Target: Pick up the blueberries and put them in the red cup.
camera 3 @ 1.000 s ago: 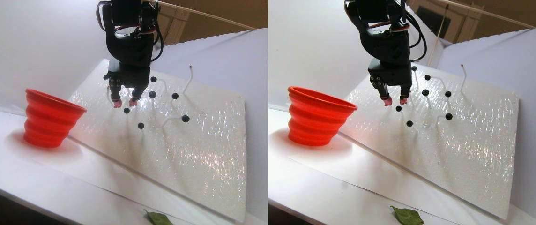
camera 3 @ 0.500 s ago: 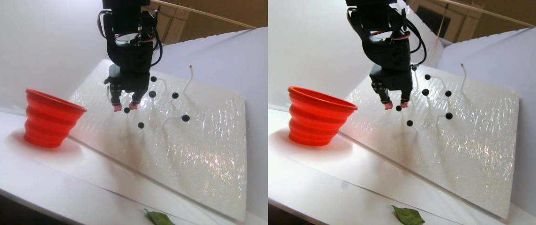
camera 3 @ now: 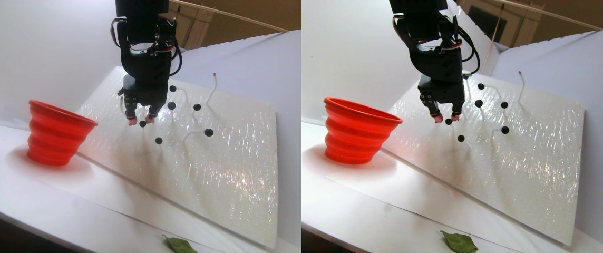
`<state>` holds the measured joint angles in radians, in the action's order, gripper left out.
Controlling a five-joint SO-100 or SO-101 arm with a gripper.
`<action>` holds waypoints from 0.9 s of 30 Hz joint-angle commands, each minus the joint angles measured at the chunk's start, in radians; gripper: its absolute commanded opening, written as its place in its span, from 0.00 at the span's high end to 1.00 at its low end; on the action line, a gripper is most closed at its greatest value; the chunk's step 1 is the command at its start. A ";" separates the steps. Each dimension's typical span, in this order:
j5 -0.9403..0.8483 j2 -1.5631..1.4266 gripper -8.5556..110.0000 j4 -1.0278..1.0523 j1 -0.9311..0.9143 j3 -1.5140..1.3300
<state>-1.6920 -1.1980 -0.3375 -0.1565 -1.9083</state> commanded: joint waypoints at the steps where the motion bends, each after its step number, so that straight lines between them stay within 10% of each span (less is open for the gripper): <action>1: -0.012 -0.015 0.79 -0.035 -0.066 0.095; 27: -0.006 0.018 0.79 -0.064 -0.067 0.120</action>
<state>-1.7073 -1.1643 -0.3682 -0.1779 -1.8960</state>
